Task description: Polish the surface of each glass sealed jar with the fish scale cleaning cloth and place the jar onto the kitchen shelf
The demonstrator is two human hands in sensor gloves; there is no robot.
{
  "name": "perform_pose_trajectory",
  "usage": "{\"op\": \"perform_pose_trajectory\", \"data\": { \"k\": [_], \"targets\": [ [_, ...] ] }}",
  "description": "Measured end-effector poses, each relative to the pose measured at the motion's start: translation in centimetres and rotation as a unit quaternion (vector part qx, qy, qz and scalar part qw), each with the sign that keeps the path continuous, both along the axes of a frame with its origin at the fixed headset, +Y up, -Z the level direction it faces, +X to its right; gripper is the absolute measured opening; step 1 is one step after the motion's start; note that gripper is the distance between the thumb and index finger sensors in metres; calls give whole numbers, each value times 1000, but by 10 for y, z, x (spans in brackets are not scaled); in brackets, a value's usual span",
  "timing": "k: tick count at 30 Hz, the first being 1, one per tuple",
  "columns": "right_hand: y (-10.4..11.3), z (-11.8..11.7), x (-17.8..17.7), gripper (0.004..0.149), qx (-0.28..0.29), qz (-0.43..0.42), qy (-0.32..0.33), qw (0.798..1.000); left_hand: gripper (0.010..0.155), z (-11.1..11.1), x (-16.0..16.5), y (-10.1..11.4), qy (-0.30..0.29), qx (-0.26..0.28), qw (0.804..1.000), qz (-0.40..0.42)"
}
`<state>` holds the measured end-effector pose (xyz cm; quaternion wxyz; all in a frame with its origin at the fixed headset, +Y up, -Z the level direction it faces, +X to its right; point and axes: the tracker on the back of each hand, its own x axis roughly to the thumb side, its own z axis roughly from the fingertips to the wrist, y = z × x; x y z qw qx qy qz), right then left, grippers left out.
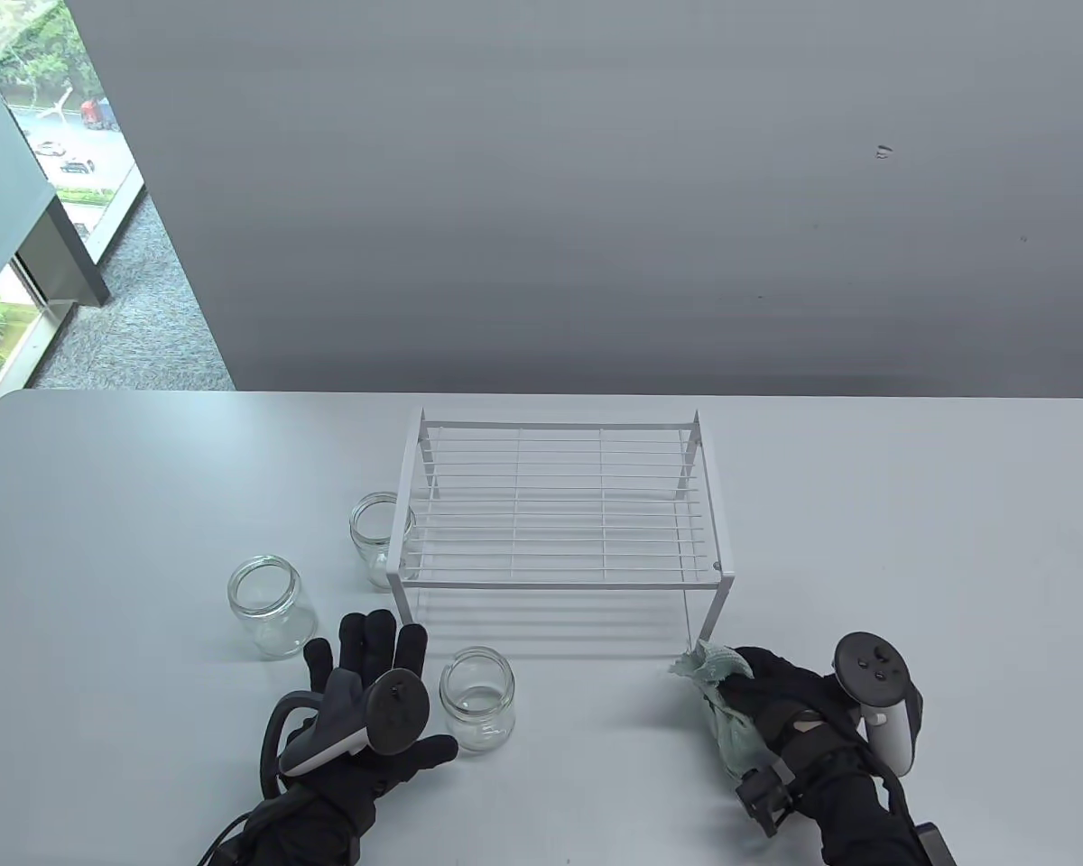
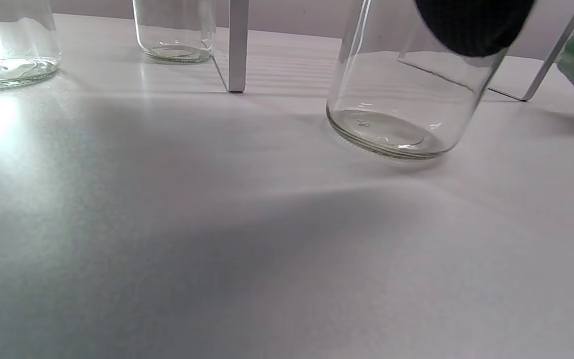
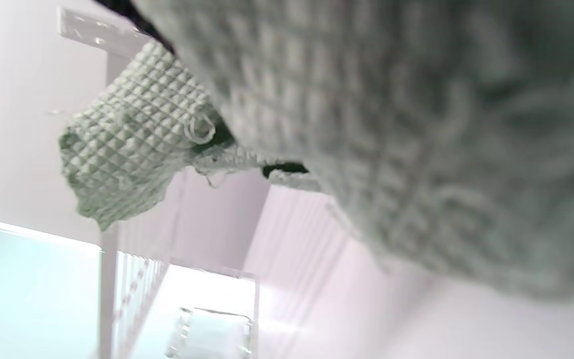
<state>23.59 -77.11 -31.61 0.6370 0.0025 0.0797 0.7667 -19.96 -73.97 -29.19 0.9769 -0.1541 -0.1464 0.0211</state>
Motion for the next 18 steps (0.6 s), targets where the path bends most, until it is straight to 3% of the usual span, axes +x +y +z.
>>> {"op": "perform_pose_trajectory", "data": {
  "k": [6, 11, 18],
  "targets": [
    [-7, 4, -11, 41, 1, -163, -25, 986, 115, 0, 0, 0, 4, 4, 1000, -2],
    [-6, 5, -18, 41, 4, -155, -8, 988, 116, 1, -1, 2, 2, 17, 1000, 5],
    [-5, 5, -23, 41, 8, -161, 0, 987, 114, 15, 6, 20, -37, 134, 989, 58]
  ]
}}
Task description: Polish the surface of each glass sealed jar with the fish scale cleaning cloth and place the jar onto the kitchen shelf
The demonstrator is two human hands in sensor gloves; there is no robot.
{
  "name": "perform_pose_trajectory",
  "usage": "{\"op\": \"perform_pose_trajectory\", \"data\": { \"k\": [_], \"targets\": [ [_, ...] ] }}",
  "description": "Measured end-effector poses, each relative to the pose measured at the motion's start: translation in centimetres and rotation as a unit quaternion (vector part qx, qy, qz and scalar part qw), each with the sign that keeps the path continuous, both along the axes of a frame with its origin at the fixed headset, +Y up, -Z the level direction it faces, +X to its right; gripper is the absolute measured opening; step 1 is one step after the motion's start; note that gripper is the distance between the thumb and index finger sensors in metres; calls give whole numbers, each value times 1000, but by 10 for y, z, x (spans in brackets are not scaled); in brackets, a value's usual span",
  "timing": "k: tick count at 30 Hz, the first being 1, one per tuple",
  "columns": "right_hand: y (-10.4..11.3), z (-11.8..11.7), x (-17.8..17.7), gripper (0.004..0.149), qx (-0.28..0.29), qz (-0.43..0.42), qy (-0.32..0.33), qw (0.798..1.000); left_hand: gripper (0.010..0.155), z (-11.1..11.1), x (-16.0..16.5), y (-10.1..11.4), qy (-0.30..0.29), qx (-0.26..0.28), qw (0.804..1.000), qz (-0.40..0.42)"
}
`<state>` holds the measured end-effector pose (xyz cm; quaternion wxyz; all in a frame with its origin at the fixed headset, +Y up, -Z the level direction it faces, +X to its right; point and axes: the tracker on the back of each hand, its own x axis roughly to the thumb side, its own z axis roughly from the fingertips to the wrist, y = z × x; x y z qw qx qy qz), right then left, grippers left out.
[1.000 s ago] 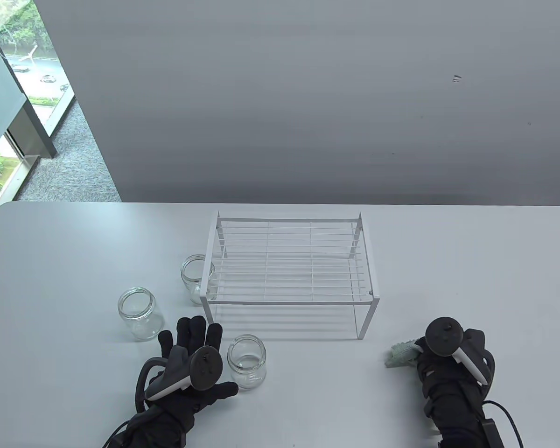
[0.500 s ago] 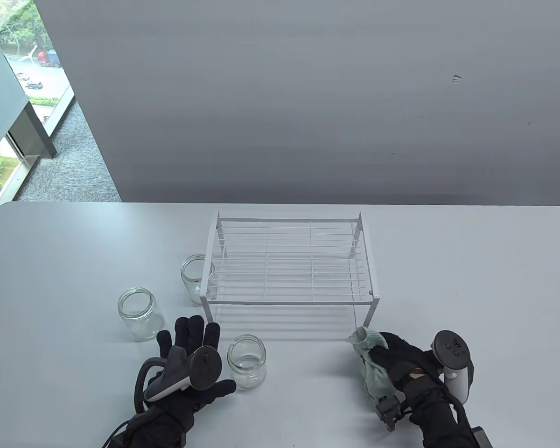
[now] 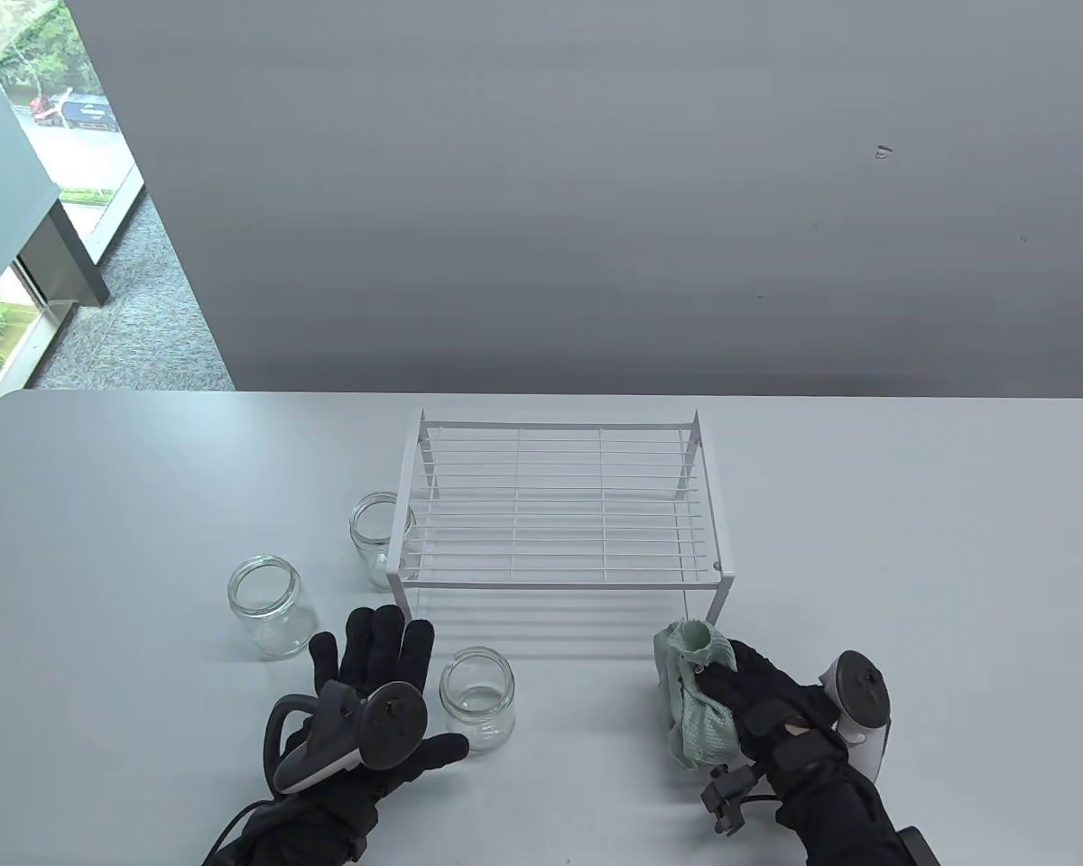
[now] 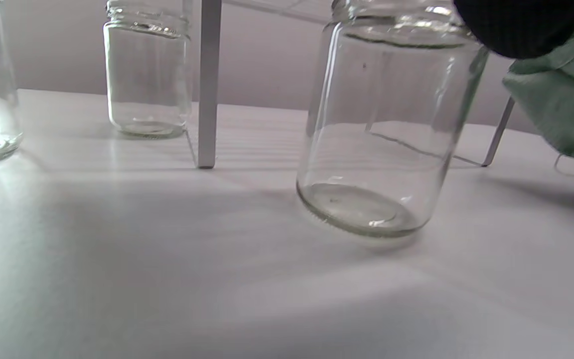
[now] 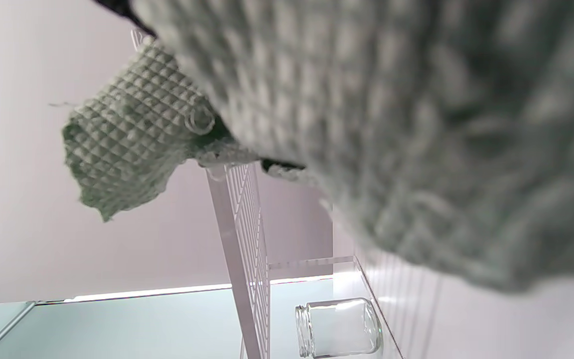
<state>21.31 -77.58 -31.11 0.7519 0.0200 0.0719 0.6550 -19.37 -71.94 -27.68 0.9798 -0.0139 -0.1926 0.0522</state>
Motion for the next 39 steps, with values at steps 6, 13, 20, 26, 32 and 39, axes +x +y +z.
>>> {"op": "perform_pose_trajectory", "data": {
  "k": [6, 13, 20, 26, 32, 39],
  "targets": [
    [0, -1, 1, 41, 0, -2, 4, 1000, 101, 21, 21, 20, -69, 120, 989, 47],
    [-1, -1, -2, 41, 0, 0, 12, 1000, 73, 25, 58, 30, -61, 141, 988, 17],
    [-1, 0, -1, 41, 1, 2, 14, 1000, 74, 15, 89, 27, -25, 113, 989, -88],
    [0, 0, -2, 41, 3, 5, 15, 1000, 71, 1, 99, 9, -7, 50, 991, -126],
    [1, -1, -1, 41, 6, 7, 15, 1000, 69, 1, 96, -3, -12, 49, 993, -108],
    [0, 0, -1, 41, 3, 13, 16, 1000, 63, 1, 93, -3, -23, 64, 994, -87]
  ]
}}
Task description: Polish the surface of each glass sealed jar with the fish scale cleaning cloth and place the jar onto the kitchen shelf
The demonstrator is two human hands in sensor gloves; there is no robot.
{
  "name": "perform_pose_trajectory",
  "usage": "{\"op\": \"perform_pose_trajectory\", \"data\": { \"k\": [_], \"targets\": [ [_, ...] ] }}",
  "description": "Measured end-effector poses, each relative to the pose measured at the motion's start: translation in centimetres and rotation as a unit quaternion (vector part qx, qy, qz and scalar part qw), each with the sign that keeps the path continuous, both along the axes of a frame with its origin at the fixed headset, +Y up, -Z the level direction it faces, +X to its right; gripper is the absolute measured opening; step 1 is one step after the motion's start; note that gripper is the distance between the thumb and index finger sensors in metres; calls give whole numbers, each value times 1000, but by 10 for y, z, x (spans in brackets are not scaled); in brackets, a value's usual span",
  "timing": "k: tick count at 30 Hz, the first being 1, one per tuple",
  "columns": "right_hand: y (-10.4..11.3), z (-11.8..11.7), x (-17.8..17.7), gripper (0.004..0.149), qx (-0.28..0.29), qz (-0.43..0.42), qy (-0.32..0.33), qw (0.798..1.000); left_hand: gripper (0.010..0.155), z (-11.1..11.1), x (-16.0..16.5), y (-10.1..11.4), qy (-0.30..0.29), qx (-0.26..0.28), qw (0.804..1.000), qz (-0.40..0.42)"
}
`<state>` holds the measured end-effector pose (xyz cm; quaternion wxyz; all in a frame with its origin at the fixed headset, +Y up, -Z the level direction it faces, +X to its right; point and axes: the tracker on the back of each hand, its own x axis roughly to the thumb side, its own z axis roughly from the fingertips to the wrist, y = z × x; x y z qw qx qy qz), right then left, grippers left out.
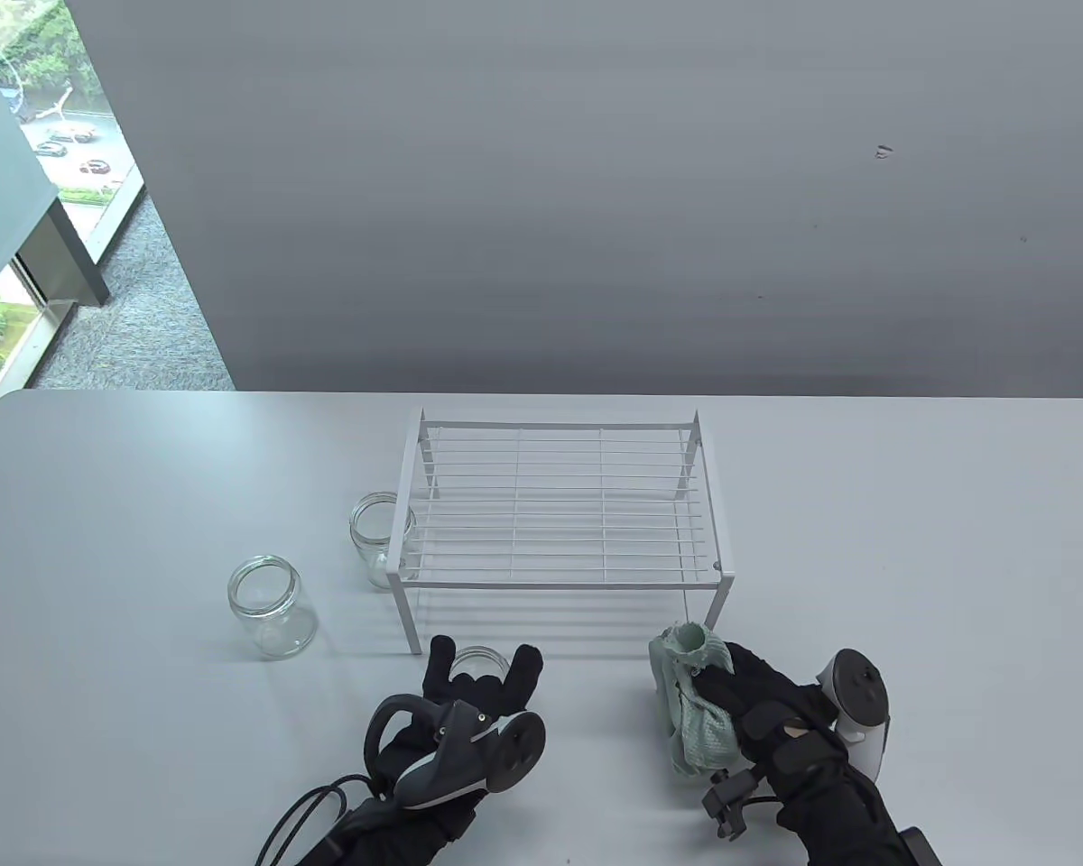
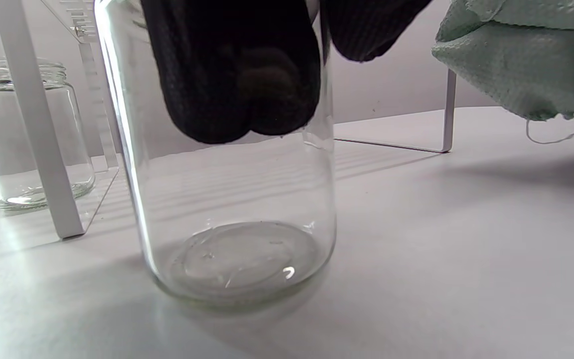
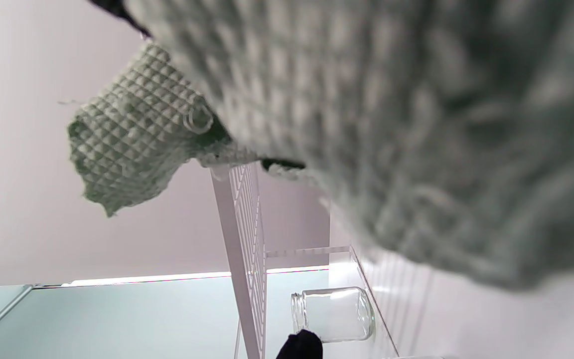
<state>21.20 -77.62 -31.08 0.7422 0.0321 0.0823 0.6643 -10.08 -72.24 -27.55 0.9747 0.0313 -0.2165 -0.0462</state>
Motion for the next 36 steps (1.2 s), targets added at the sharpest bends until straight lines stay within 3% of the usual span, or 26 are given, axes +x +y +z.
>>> {"op": "perform_pose_trajectory", "data": {
  "k": [5, 10, 12, 14, 18, 22, 24, 32, 35, 36],
  "targets": [
    [0, 1, 0, 41, -1, 3, 0, 1000, 63, 2, -2, 1, -13, 7, 1000, -5],
    [0, 1, 1, 41, 0, 3, -1, 1000, 63, 3, -15, 12, -15, 13, 996, 82],
    [1, 1, 1, 41, 1, 1, -2, 1000, 63, 3, -23, 16, -9, 1, 989, 151],
    [1, 1, 1, 41, 0, 0, -2, 1000, 62, 1, -34, 17, 5, -26, 969, 246],
    [1, 1, 0, 41, 1, -1, -2, 1000, 62, -4, -52, 12, 19, -72, 932, 356],
    [1, 2, 0, 41, 4, -6, -5, 1000, 60, -12, -65, -1, 50, -135, 880, 452],
    [1, 1, 0, 41, 5, -7, -7, 1000, 59, -15, -70, -9, 60, -172, 845, 503],
    [1, 2, 0, 42, 5, -15, -12, 1000, 58, -21, -70, -42, 68, -329, 670, 662],
    [1, 2, 0, 42, 7, -15, -15, 1000, 58, -21, -68, -47, 65, -353, 630, 689],
    [1, 2, 0, 42, 7, -15, -15, 1000, 58, -21, -67, -48, 64, -355, 626, 691]
  ]
}}
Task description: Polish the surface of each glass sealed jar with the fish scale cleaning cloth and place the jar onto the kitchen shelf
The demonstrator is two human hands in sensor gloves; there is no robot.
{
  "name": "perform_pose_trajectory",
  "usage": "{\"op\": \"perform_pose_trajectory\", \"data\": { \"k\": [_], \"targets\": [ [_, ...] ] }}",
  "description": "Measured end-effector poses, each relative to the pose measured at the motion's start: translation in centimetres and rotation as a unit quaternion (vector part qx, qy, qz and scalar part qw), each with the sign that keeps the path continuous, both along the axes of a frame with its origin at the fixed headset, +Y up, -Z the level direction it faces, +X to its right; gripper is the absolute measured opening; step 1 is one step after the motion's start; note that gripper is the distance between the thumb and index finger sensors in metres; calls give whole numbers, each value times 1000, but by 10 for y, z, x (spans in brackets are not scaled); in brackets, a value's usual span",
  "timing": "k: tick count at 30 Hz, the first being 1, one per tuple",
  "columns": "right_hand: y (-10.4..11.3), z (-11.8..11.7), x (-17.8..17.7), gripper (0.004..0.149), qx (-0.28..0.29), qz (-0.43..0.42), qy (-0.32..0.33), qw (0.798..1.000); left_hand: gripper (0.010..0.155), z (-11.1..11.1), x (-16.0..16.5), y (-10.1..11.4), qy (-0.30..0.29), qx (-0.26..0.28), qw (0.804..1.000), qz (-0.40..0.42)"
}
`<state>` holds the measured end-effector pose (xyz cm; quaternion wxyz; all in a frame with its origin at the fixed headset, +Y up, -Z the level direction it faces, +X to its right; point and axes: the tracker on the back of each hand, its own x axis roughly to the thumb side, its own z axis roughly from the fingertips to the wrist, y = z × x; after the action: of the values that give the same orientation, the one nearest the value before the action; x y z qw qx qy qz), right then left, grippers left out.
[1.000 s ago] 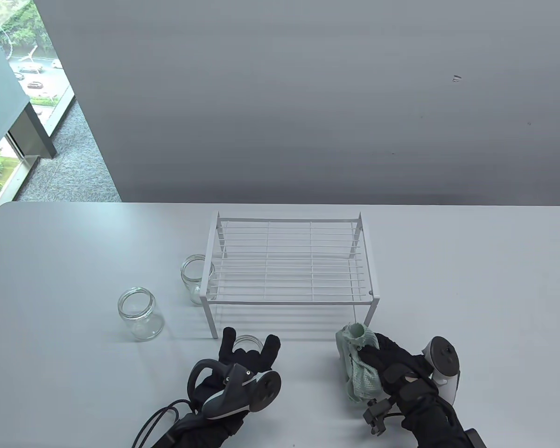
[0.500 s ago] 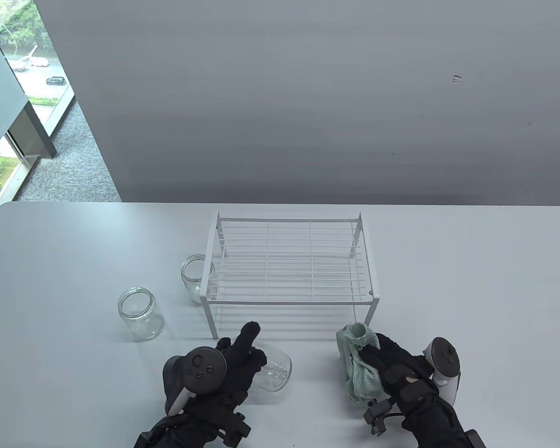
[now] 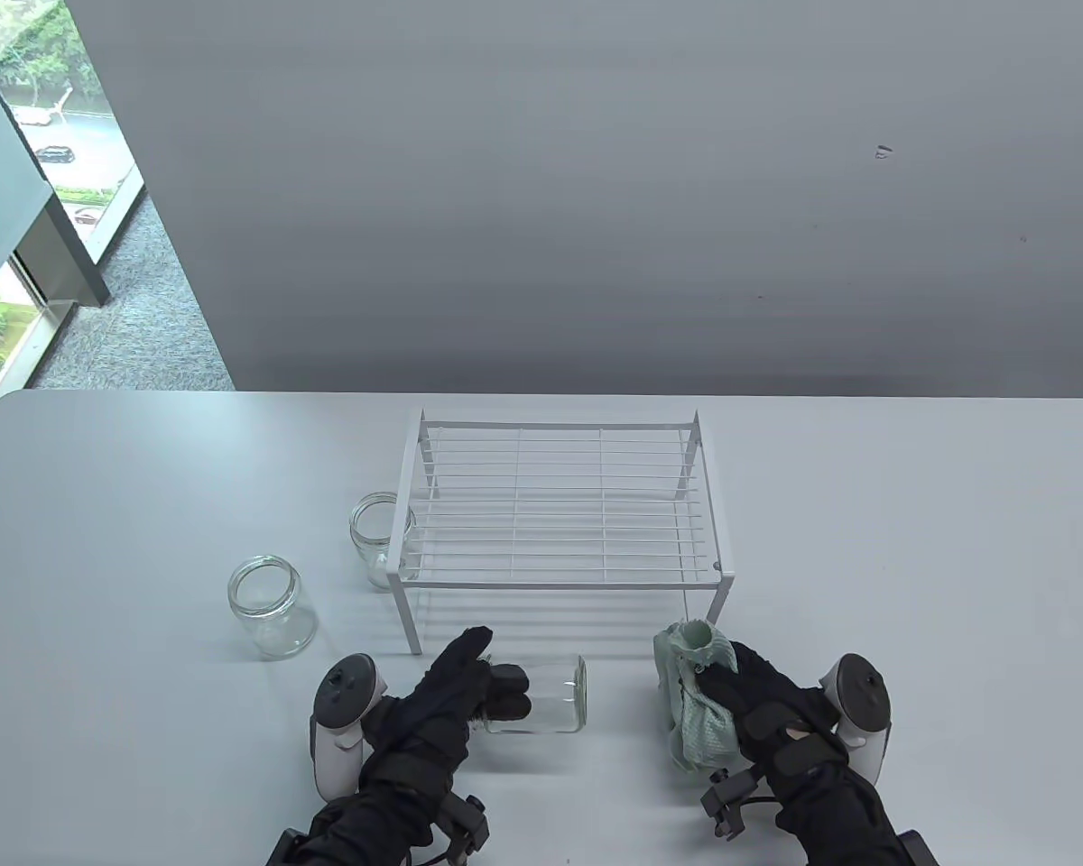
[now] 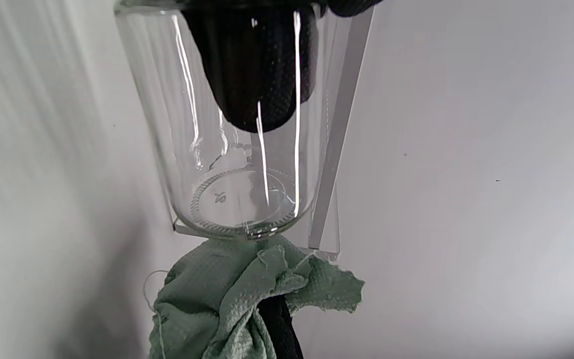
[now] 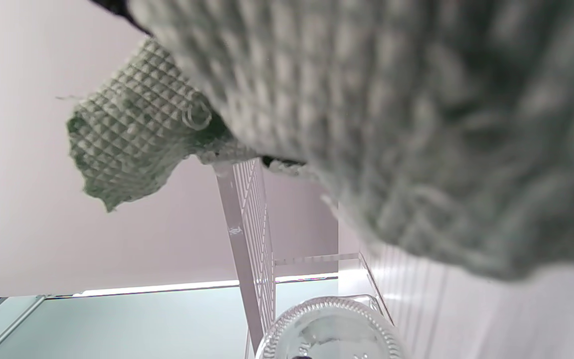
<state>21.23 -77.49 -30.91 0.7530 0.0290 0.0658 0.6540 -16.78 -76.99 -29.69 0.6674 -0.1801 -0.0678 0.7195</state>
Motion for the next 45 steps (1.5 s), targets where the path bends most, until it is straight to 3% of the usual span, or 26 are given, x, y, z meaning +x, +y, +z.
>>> {"op": "perform_pose_trajectory", "data": {
  "k": [10, 13, 15, 17, 18, 20, 22, 23, 24, 27, 29, 32, 33, 35, 39, 41, 43, 45],
  "targets": [
    [12, 2, -8, 41, 45, 19, -17, 999, 57, -2, 10, -1, -16, -10, 1000, 11],
    [27, 5, -15, 41, 106, 66, -33, 992, 57, -2, 13, -2, -24, -17, 1000, 10],
    [40, 9, -24, 40, 173, 124, -36, 976, 57, -2, 15, -3, -32, -21, 999, 9],
    [58, 18, -44, 40, 283, 210, -33, 936, 55, -3, 19, -3, -43, -23, 999, 9],
    [61, 19, -47, 40, 303, 221, -34, 926, 55, -3, 20, -3, -46, -24, 999, 10],
    [74, 29, -68, 39, 409, 286, -37, 866, 56, -2, 24, -2, -56, -26, 998, 11],
    [81, 36, -86, 39, 469, 329, -10, 820, 56, -1, 26, -2, -63, -24, 998, 12],
    [84, 40, -98, 39, 509, 365, 6, 780, 56, 0, 27, -1, -66, -23, 997, 13],
    [85, 41, -102, 39, 520, 376, 14, 767, 57, 0, 27, -1, -68, -22, 997, 16],
    [80, 44, -128, 39, 544, 464, 86, 694, 57, 1, 28, 1, -77, -16, 996, 41],
    [76, 43, -135, 41, 534, 499, 93, 677, 59, 3, 29, 4, -79, -14, 996, 47],
    [66, 37, -141, 54, 482, 490, 143, 712, 61, 6, 29, 8, -70, 1, 997, 27],
    [61, 35, -142, 60, 456, 472, 158, 737, 61, 6, 29, 9, -72, 5, 997, 27],
    [57, 33, -142, 64, 443, 461, 155, 753, 63, 7, 31, 10, -74, 3, 997, 20],
    [54, 25, -131, 61, 430, 466, 140, 761, 60, 8, 31, 13, -68, 30, 997, -3],
    [50, 19, -119, 59, 410, 407, 126, 806, 59, 9, 30, 16, -68, 38, 997, 0],
    [47, 16, -111, 58, 405, 379, 120, 824, 57, 9, 28, 16, -61, 36, 997, 8],
    [45, 15, -104, 57, 401, 375, 115, 828, 57, 9, 24, 14, -44, 30, 998, 12]
  ]
}}
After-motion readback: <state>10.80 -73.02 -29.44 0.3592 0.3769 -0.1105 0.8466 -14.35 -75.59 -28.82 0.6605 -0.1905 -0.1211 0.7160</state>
